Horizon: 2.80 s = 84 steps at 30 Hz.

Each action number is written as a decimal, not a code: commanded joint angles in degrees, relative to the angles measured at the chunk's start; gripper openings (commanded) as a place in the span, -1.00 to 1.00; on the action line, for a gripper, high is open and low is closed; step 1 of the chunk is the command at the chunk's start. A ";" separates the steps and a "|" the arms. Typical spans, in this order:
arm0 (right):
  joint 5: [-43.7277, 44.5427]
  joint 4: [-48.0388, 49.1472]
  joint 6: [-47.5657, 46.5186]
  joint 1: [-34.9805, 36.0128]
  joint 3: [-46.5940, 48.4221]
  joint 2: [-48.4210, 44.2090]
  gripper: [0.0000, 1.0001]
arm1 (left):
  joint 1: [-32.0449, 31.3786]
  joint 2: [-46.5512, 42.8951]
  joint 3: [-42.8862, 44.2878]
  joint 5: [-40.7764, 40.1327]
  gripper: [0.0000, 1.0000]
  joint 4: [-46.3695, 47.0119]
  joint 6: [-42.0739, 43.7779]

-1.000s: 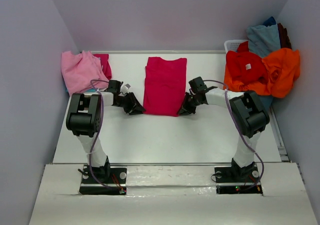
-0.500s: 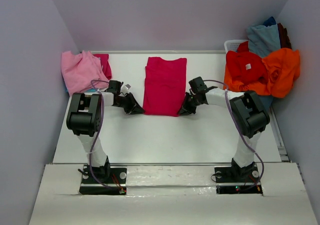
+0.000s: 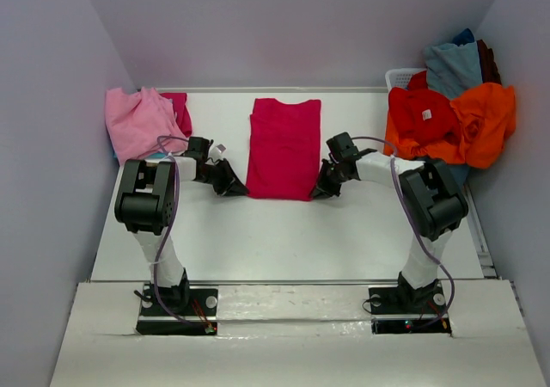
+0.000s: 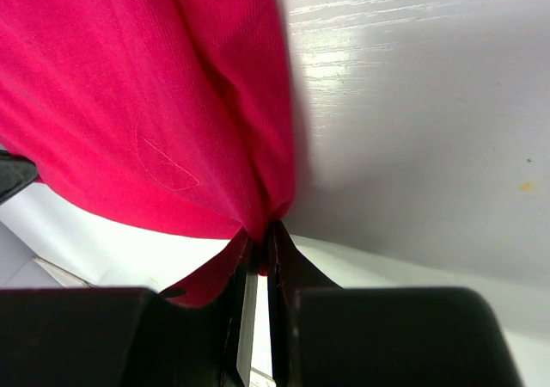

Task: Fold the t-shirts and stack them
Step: Fold the tshirt

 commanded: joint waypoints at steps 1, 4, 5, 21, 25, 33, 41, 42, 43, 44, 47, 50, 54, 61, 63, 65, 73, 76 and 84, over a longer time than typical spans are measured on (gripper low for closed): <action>2.91 -2.17 -1.04 -0.69 -0.81 -1.97 -0.73 | 0.02 1.79 -1.21 -9.94 -0.89 -4.35 3.97; 3.00 -2.09 -0.95 -0.69 -0.90 -1.88 -0.73 | 0.02 1.53 -1.38 -9.94 -0.89 -4.35 4.32; 2.91 -2.00 -1.04 -0.69 -0.90 -1.80 -0.74 | 0.02 1.27 -1.38 -9.94 -0.89 -4.53 4.50; 1.33 -3.05 -2.79 -0.69 -0.46 -1.36 -0.73 | 0.02 -4.79 -2.70 -8.62 -0.89 -10.68 8.01; -0.42 -4.45 -4.64 -0.69 -0.72 -2.06 -0.73 | -1.12 -7.95 -3.67 -8.80 -0.89 -13.05 9.51; -3.06 -10.08 -9.91 2.03 0.68 -4.34 -0.73 | -7.18 -12.97 -7.09 -9.06 -0.89 -13.93 8.81; -3.59 -14.30 -11.59 4.40 -2.82 -10.40 -0.73 | -10.44 -19.90 -11.66 -10.99 -0.89 -15.43 7.23; -3.50 -14.48 -11.67 4.40 -3.62 -10.93 -0.73 | -10.96 -20.44 -12.88 -10.99 -0.89 -15.51 7.23; -3.42 -14.48 -11.68 4.93 -5.10 -11.89 -0.73 | -10.97 -21.23 -13.42 -10.91 -0.89 -15.52 7.05; -3.42 -14.56 -11.76 4.93 -5.12 -12.25 -0.74 | -10.97 -21.58 -14.03 -10.82 -0.89 -15.52 7.14; -4.20 -14.48 -11.68 5.46 -7.75 -13.39 -0.73 | -11.49 -23.42 -15.71 -10.64 -0.89 -15.60 6.44; -4.91 -14.56 -11.76 5.46 -9.33 -13.75 -0.74 | -12.63 -25.09 -16.24 -10.03 -0.89 -15.95 5.38; -5.79 -15.00 -12.46 5.99 -9.78 -13.93 -0.73 | -13.34 -26.07 -15.97 -10.11 -0.89 -16.92 4.85; -6.32 -17.02 -13.52 7.04 -8.90 -13.66 -0.15 | -13.87 -26.94 -15.01 -10.81 -0.17 -19.56 5.73; -5.88 -17.11 -13.52 7.04 -8.55 -14.28 -0.01 | -13.87 -27.91 -14.31 -11.60 0.12 -21.14 5.91; -5.79 -18.07 -14.05 7.04 -7.41 -13.75 0.03 | -13.87 -28.53 -13.17 -12.31 0.28 -22.36 5.99; -2.81 -20.45 -14.05 7.04 -2.31 -13.23 0.04 | -13.87 -30.02 -7.37 -13.71 0.31 -25.36 5.64; -0.87 -21.24 -13.52 7.04 1.64 -11.47 0.04 | -13.87 -28.27 -1.31 -18.02 0.31 -26.50 6.17; 1.42 -23.26 -13.52 7.04 10.78 -6.37 0.03 | -12.11 -20.10 7.49 -15.57 0.31 -26.41 7.13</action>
